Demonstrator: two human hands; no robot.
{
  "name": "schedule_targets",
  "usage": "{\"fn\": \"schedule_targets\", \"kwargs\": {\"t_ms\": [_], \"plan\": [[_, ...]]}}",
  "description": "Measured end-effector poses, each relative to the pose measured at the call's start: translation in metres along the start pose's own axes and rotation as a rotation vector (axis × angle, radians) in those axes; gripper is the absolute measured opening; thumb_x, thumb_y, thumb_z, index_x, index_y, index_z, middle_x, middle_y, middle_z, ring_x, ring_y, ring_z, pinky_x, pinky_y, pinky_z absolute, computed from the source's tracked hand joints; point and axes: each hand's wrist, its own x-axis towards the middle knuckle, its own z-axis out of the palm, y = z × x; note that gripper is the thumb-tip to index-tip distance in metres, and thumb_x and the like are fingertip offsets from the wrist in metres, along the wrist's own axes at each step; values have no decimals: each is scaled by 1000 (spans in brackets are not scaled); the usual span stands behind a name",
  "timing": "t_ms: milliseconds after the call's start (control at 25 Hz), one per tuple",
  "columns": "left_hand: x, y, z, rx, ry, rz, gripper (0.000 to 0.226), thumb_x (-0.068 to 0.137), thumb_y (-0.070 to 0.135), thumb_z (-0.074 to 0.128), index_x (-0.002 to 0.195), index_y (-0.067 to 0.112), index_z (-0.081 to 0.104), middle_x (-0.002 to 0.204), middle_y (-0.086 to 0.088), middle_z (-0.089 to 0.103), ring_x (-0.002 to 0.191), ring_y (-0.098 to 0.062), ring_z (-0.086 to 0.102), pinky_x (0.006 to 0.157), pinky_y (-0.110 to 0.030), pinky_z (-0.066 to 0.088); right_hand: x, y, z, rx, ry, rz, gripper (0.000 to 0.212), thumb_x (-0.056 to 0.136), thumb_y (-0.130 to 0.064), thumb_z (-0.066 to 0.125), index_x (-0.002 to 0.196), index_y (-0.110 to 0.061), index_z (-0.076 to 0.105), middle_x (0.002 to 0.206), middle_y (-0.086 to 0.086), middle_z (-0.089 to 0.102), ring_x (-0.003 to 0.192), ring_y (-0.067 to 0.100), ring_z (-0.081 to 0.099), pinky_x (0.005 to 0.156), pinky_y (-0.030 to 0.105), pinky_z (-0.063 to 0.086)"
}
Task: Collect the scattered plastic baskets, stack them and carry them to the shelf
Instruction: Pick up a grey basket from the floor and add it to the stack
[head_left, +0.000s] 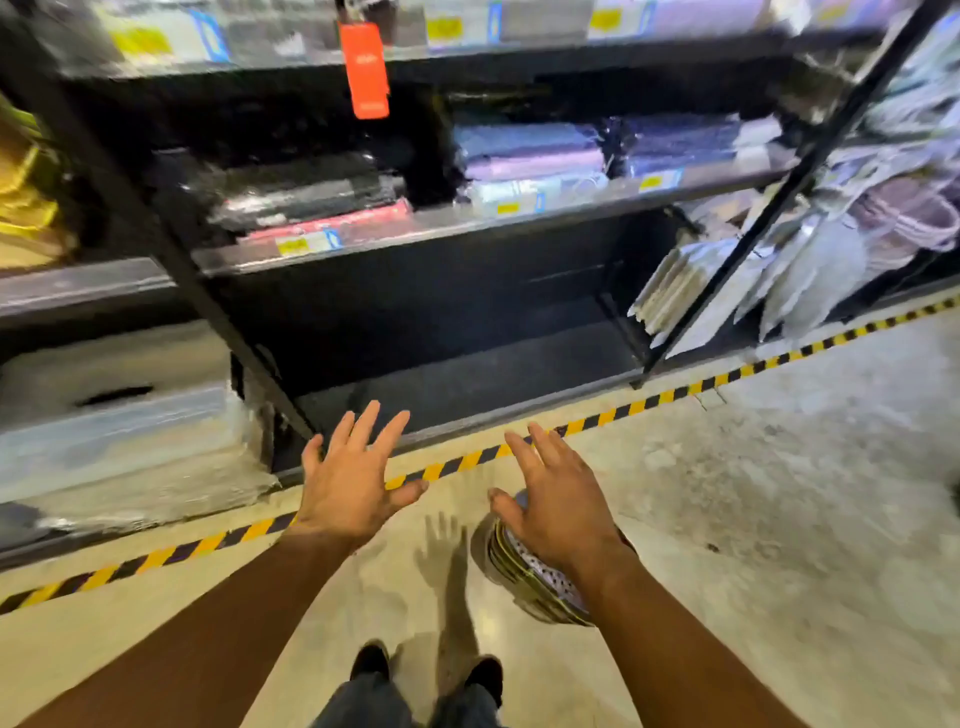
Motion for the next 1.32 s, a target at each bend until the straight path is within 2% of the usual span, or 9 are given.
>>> {"fn": "schedule_targets", "kwargs": {"t_ms": [80, 240, 440, 520, 680, 840, 960, 1120, 1320], "plan": [[-25, -50, -41, 3, 85, -92, 88, 82, 74, 55, 156, 43, 17, 167, 1, 12, 151, -25, 11, 115, -55, 15, 24, -49, -23, -43, 18, -108, 74, 94, -61, 42, 157, -31, 20, 166, 1, 15, 151, 25, 14, 119, 42, 18], [-100, -168, -118, 36, 238, -362, 84, 83, 75, 51, 155, 41, 24, 165, -1, 20, 150, -25, 18, 113, -54, 17, 66, -196, -52, -152, 4, -398, 74, 94, -60, 45, 157, -28, 23, 165, 4, 18, 149, 26, 19, 113, 46, 31], [-229, -282, -159, 139, 306, -688, 84, 77, 86, 29, 148, 42, 35, 156, -2, 36, 139, -27, 35, 104, -57, 28, 51, -380, -23, -268, -73, -676, 76, 91, -63, 45, 156, -29, 24, 163, 6, 22, 145, 28, 28, 108, 46, 37], [-293, -328, -167, 179, 302, -832, 81, 78, 84, 29, 144, 40, 40, 152, -2, 41, 135, -29, 40, 102, -55, 31, 26, -457, 9, -317, -99, -822, 72, 91, -64, 43, 152, -28, 30, 156, 6, 33, 138, 29, 37, 103, 46, 40], [-393, -397, -162, 69, 289, -1088, 62, 86, 65, 42, 142, 37, 42, 149, 1, 43, 133, -26, 42, 102, -50, 35, -22, -565, 66, -281, -253, -1016, 55, 91, -57, 45, 138, -27, 45, 134, 2, 51, 119, 26, 51, 91, 41, 48], [-462, -429, -144, -27, 365, -1273, 65, 85, 66, 44, 144, 39, 40, 143, 0, 50, 123, -26, 51, 97, -46, 38, -26, -641, 105, -242, -368, -1078, 56, 91, -54, 51, 141, -30, 43, 136, -2, 52, 120, 21, 51, 94, 37, 49], [-501, -463, -128, -22, 405, -1397, 68, 85, 64, 46, 146, 35, 40, 143, -5, 52, 124, -28, 53, 97, -47, 38, -5, -701, 131, -189, -409, -1112, 55, 92, -54, 53, 142, -31, 44, 137, -2, 52, 121, 18, 51, 98, 35, 48], [-515, -518, -120, -66, 407, -1574, 70, 88, 66, 46, 150, 36, 36, 150, -5, 46, 130, -27, 49, 101, -47, 37, 30, -788, 164, -198, -447, -1205, 53, 94, -48, 56, 143, -29, 43, 140, -1, 49, 122, 18, 50, 100, 35, 48], [-496, -592, -113, -166, 453, -1787, 69, 91, 64, 47, 152, 35, 34, 152, -4, 42, 133, -26, 45, 103, -46, 34, 81, -927, 213, -359, -531, -1401, 55, 96, -49, 51, 145, -27, 40, 143, 0, 47, 128, 22, 47, 103, 41, 45]]}}
